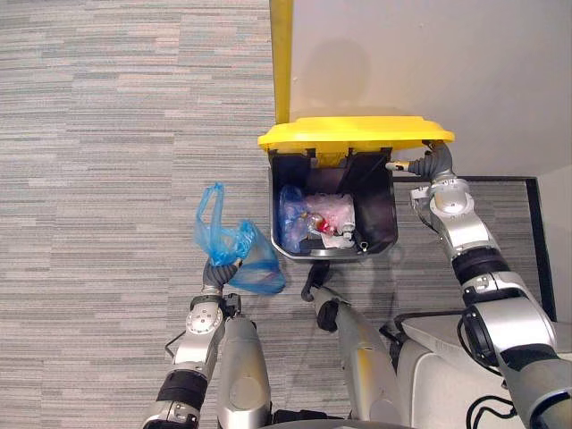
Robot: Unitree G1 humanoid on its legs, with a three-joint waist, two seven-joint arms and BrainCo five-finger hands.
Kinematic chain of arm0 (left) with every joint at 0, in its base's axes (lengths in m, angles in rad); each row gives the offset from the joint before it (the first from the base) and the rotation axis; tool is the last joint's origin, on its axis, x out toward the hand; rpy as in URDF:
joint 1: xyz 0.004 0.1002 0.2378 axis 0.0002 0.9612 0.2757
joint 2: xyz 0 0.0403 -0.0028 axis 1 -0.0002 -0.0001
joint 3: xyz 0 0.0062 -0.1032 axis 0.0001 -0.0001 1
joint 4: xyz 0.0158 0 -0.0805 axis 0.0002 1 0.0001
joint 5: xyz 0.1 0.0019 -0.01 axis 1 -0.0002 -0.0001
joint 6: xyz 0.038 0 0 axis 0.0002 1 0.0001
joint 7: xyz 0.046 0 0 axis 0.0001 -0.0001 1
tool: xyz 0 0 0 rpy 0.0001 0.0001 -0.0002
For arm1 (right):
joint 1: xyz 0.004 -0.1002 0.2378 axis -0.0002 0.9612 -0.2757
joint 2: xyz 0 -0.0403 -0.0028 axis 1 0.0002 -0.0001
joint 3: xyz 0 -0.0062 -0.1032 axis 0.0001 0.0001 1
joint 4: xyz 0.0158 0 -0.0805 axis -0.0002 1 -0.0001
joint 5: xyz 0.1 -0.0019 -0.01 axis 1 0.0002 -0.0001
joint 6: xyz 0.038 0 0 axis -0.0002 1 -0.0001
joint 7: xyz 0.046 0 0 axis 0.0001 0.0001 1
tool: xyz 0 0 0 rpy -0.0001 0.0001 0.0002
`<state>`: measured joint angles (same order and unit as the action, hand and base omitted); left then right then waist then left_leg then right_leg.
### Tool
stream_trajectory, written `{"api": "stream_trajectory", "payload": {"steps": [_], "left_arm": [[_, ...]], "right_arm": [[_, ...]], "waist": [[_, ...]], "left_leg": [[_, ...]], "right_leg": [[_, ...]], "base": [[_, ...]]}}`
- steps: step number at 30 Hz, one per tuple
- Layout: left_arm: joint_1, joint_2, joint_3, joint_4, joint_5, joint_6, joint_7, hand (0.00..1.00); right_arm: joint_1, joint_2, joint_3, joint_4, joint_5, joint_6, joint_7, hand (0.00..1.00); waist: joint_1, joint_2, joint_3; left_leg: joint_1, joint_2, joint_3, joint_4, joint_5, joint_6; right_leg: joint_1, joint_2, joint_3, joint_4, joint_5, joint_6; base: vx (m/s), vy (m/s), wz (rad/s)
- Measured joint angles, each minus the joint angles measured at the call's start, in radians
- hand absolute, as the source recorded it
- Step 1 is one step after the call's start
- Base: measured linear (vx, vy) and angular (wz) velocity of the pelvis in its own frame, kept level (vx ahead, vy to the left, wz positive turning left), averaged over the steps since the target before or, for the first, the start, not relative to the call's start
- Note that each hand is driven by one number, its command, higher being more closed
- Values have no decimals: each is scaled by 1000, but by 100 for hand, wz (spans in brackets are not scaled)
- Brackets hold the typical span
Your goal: Gather rubbish on tea table into small bin, then transfer packed bag to large trash can.
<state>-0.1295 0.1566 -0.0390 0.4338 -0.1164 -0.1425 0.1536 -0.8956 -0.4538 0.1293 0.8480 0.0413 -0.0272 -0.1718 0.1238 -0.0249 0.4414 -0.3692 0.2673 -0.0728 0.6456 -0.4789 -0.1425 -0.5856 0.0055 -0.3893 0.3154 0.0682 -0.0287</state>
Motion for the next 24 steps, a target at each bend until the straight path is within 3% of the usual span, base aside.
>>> {"api": "stream_trajectory", "payload": {"steps": [10, 12, 24], "left_arm": [[-23, 42, -13, -76, -29, -17, 1, 100], [-47, 48, -30, -103, -31, -24, 2, 100], [-167, 52, -157, -320, -92, -69, -1, 100]], "right_arm": [[-84, -7, 50, 40, 6, 0, 1, 0], [-109, -16, 60, 41, 9, 0, 1, 0], [-219, -95, 79, 59, 86, -2, 1, 0]], "waist": [[2, -2, 33], [4, 2, 45], [-7, 9, 73]], "left_leg": [[10, 3, -5, -7, 1, 1], [13, 0, -5, -8, 27, 4], [14, -61, 9, 0, 57, -12]], "right_leg": [[31, 9, 3, -37, 31, 13], [35, 7, 4, -39, 38, 3], [29, -55, 31, -8, 46, -8]], "base": [[-2, 10, 4], [18, 37, 2], [16, 78, 3]]}}
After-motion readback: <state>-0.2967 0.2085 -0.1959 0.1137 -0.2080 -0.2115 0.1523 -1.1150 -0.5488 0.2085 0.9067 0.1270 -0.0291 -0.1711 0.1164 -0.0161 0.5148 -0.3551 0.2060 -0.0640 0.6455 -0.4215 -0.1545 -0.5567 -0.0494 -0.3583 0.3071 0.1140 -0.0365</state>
